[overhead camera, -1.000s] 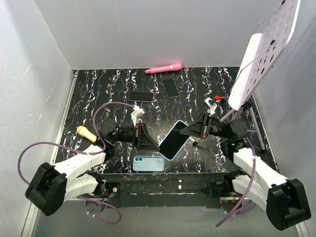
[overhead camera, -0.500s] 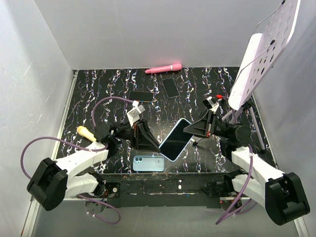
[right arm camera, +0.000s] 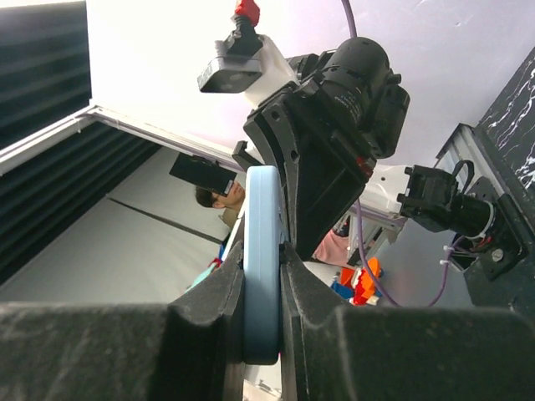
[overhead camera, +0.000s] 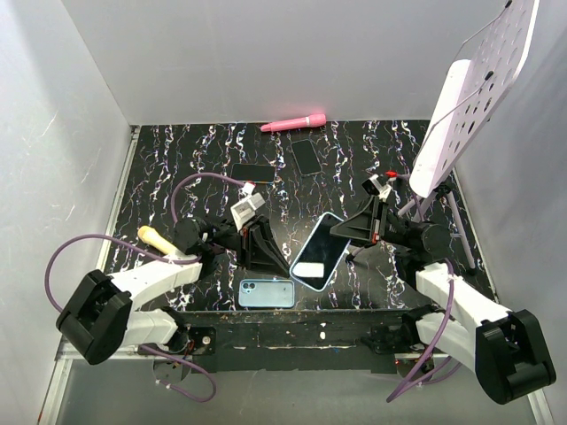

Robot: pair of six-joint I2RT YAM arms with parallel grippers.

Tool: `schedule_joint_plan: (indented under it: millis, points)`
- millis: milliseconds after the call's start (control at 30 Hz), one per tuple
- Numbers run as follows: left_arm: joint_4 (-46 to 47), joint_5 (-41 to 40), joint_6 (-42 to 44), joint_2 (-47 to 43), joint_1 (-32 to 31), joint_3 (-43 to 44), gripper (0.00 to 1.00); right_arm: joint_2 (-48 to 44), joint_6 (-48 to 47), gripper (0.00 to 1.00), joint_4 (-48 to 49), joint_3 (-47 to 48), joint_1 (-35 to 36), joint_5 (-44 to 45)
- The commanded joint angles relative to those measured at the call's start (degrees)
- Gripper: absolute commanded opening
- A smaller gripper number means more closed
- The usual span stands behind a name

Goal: Take the phone out of the phone case
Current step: Remove the phone case from the phone.

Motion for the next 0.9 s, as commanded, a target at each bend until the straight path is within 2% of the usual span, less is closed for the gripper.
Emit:
schedule_joint_plan:
  millis: [0, 100, 167, 267, 333, 367, 467, 567, 667, 800, 867]
  points:
    - [7.76, -5.33, 4.6, 2.82, 0.27, 1.32, 0.0, -2.26, 7.48, 0.01, 16.95, 2.08, 1.18, 3.71]
    - [3.54, -7.01, 5.92, 3.35, 0.27, 2.12, 0.0, -2.87, 5.55, 0.01, 15.73, 1.82, 1.18, 2.83]
    - [3.54, -7.27, 3.82, 3.0, 0.27, 1.24, 0.0, -3.84, 2.4, 0.01, 12.49, 1.73, 1.18, 1.78]
    - [-1.89, -6.22, 3.02, -0.24, 0.01, -0.69, 0.16, -5.95, -3.14, 0.01, 5.98, 1.03, 1.18, 3.26]
    - [-4.8, -7.26, 2.75, -4.19, 0.09, -3.49, 0.44, -6.21, -5.43, 0.01, 4.13, 2.07, 1.18, 2.49]
    - [-6.56, -8.05, 2.93, -7.0, -0.08, -4.9, 0.53, -6.3, -6.83, 0.01, 2.73, 2.34, 1.1, 2.39]
    - [-15.77, -10.69, 5.82, -15.61, -0.7, -8.16, 0.64, -6.65, -11.05, 0.01, -1.22, 2.17, 0.57, 3.53]
    - [-25.62, -14.03, 9.78, -23.35, -1.4, -8.52, 0.68, -6.13, -13.26, 0.01, -2.3, 2.69, 0.48, 3.71]
    - [-29.68, -17.81, 11.01, -26.88, -1.75, -7.82, 0.69, -4.73, -12.83, 0.01, -0.37, 3.4, 0.48, 3.18]
    - [-27.85, -18.79, 9.61, -22.69, -2.72, -5.89, 0.58, -2.88, -11.33, 0.01, 2.8, 3.4, 0.48, 3.35]
    - [-25.66, -18.09, 8.56, -20.13, -3.16, -5.79, 0.57, -2.61, -10.81, 0.01, 3.85, 3.31, 0.48, 3.62]
